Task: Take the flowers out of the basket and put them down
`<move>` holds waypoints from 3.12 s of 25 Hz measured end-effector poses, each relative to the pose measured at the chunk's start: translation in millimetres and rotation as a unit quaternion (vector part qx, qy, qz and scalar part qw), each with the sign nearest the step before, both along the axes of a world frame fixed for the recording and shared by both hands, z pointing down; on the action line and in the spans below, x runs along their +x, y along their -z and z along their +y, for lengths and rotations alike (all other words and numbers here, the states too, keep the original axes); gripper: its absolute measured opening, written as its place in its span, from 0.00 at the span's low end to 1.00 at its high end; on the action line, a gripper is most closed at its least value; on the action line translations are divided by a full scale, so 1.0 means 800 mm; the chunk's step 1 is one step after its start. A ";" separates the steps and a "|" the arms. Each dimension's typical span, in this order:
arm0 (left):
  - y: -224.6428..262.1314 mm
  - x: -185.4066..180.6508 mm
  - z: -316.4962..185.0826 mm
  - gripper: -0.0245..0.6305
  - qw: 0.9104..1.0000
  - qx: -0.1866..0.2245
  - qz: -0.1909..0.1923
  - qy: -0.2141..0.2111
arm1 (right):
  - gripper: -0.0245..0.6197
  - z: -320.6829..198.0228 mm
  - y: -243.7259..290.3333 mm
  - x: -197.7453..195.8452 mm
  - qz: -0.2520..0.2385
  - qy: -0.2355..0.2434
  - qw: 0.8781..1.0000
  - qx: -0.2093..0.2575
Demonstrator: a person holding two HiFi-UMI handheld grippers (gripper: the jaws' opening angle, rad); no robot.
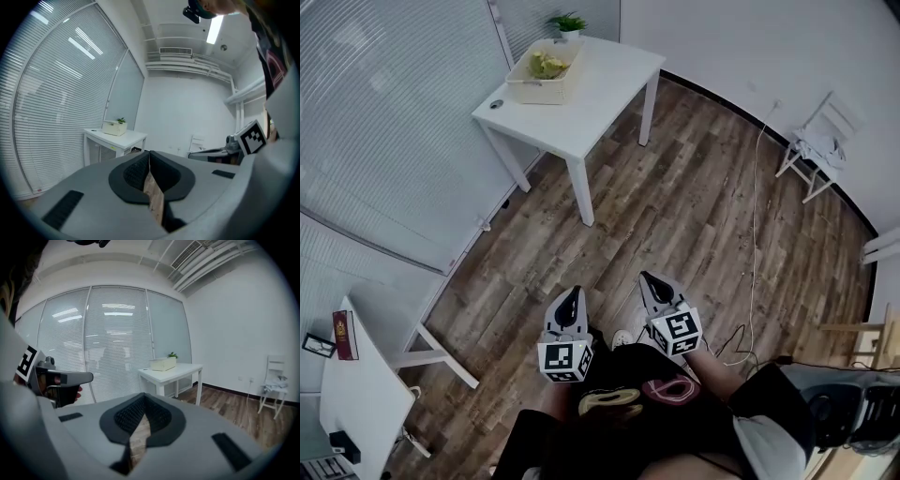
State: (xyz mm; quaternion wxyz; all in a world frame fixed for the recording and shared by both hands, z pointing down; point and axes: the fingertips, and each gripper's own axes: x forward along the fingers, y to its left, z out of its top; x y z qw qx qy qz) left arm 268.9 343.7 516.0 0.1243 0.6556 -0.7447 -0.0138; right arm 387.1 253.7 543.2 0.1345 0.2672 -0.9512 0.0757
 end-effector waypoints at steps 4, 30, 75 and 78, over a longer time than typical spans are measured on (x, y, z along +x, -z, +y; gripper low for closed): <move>0.001 -0.026 -0.020 0.07 1.000 0.002 0.001 -0.005 | 0.05 -0.020 -0.002 -0.022 0.005 -0.006 1.000 0.000; 0.024 -0.295 -0.138 0.07 0.998 0.025 -0.003 -0.061 | 0.05 -0.119 0.023 -0.289 0.010 -0.044 0.999 0.019; 0.020 -0.394 -0.341 0.07 1.000 0.006 -0.001 0.007 | 0.05 -0.351 0.012 -0.396 0.000 0.010 1.000 -0.010; 0.021 -0.396 -0.368 0.07 1.000 0.007 -0.003 0.015 | 0.05 -0.385 0.012 -0.403 -0.001 0.016 1.000 -0.012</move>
